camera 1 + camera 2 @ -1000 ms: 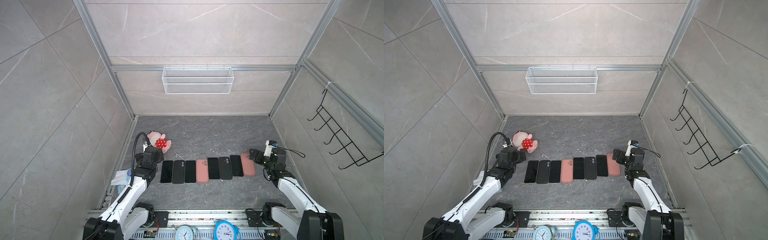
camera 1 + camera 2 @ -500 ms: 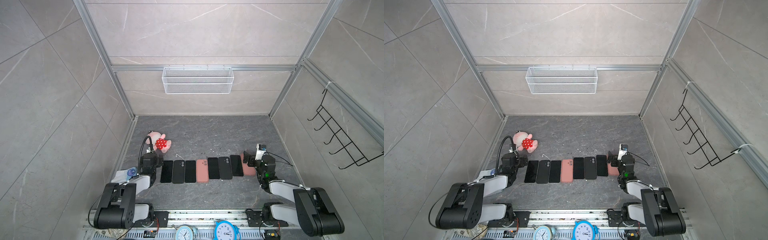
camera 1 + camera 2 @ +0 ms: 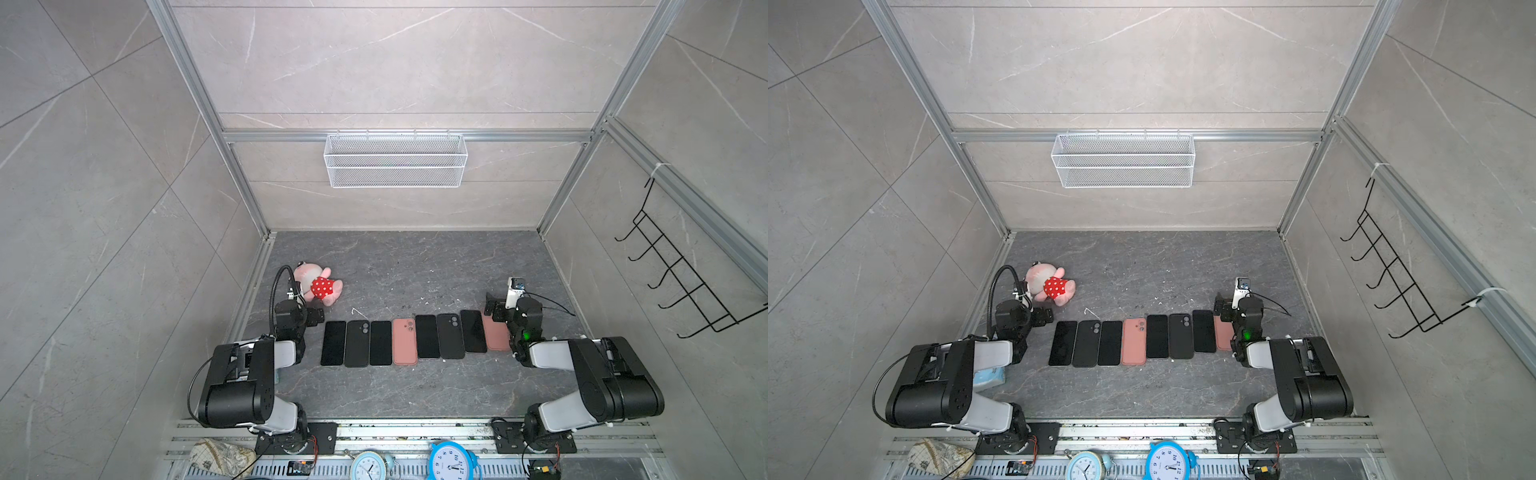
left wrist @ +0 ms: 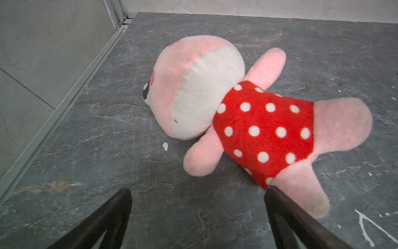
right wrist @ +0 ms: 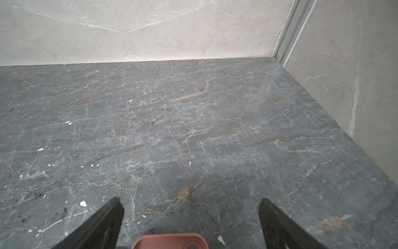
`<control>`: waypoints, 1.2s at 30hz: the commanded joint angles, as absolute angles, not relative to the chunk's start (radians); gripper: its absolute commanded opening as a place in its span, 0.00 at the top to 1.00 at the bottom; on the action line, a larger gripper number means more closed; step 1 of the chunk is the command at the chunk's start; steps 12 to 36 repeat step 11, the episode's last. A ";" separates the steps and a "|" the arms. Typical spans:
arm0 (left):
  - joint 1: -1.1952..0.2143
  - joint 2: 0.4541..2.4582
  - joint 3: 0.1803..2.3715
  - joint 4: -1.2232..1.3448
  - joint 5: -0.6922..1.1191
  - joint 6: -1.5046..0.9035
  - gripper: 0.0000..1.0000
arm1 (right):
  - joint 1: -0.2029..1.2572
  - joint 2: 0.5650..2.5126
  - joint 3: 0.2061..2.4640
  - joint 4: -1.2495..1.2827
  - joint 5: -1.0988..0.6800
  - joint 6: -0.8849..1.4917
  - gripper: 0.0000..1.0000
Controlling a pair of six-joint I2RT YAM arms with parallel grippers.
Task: Take the phone out of the phone case
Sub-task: Reset both arms
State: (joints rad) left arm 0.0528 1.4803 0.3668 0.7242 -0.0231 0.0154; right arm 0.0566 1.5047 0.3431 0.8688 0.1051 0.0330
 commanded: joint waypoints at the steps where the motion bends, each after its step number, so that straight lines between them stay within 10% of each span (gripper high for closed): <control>1: 0.059 1.490 0.395 0.781 0.003 0.007 0.01 | 0.057 1.508 0.360 0.877 0.113 0.041 0.00; 36: 0.058 1.487 0.391 0.784 0.000 0.007 0.00 | 0.057 1.507 0.361 0.878 0.115 0.044 0.00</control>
